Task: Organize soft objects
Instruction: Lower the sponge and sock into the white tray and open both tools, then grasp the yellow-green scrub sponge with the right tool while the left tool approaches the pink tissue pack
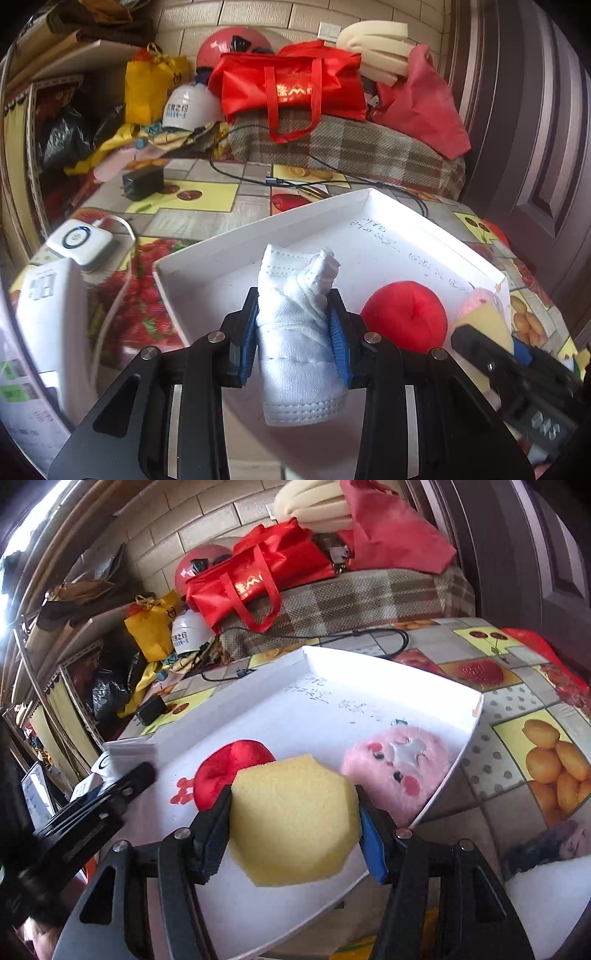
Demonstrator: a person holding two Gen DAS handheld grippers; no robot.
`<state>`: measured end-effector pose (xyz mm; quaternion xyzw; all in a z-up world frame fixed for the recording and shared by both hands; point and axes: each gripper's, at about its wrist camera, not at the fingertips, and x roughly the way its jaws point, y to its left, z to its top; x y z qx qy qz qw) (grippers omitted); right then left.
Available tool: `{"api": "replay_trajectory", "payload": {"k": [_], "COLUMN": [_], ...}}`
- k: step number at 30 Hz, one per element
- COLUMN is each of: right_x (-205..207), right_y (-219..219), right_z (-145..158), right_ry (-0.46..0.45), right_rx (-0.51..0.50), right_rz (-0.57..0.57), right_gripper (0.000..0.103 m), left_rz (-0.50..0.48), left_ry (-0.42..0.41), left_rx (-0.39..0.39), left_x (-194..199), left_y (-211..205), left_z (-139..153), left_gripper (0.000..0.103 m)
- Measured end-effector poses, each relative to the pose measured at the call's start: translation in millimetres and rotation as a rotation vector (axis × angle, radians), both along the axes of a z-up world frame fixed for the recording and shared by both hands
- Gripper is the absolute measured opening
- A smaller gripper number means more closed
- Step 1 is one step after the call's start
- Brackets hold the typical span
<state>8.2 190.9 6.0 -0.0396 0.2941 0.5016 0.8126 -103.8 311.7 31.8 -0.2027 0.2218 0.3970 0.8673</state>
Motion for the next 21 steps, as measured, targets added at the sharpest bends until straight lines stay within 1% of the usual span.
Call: {"api": "replay_trajectory", "payload": {"k": [2, 3, 5, 6, 7, 8, 10, 11, 12, 15, 18, 21], "right_x": [-1, -3, -7, -7, -9, -9, -13, -12, -13, -15, -25, -35], "right_y": [3, 4, 9, 11, 12, 13, 12, 11, 10, 7, 3, -1], "right_z": [2, 2, 3, 4, 4, 6, 8, 8, 9, 11, 13, 11], "right_ry": [-0.012, -0.017, -0.030, -0.037, -0.049, -0.059, -0.083, -0.088, -0.092, -0.106, -0.141, -0.150], "right_rx": [0.001, 0.000, -0.010, -0.014, -0.019, -0.019, -0.009, -0.004, 0.005, 0.018, 0.031, 0.018], "right_rz": [0.014, 0.026, 0.049, 0.052, 0.050, 0.048, 0.044, 0.039, 0.034, 0.026, 0.030, 0.050], "right_gripper": [0.061, 0.063, 0.066, 0.073, 0.079, 0.087, 0.092, 0.100, 0.103, 0.103, 0.103, 0.103], "left_rz": [0.002, 0.009, 0.036, 0.045, 0.050, 0.050, 0.057, 0.054, 0.052, 0.056, 0.070, 0.080], "left_ry": [0.008, 0.005, -0.008, -0.013, -0.018, -0.024, -0.032, -0.035, -0.037, -0.053, -0.078, -0.106], "left_rx": [-0.017, -0.021, -0.027, -0.026, -0.020, -0.006, 0.021, 0.026, 0.032, 0.058, 0.085, 0.118], "left_x": [2, 1, -3, -5, -6, -7, -8, -8, -8, -10, -17, -23], "left_y": [3, 3, 5, 5, 5, 2, -1, -1, -2, -5, -9, -15], "left_z": [-2, -2, -2, -2, -1, 0, 2, 3, 3, 5, 8, 11], "left_gripper": [0.034, 0.035, 0.046, 0.069, 0.095, 0.103, 0.103, 0.103, 0.103, 0.103, 0.103, 0.103]}}
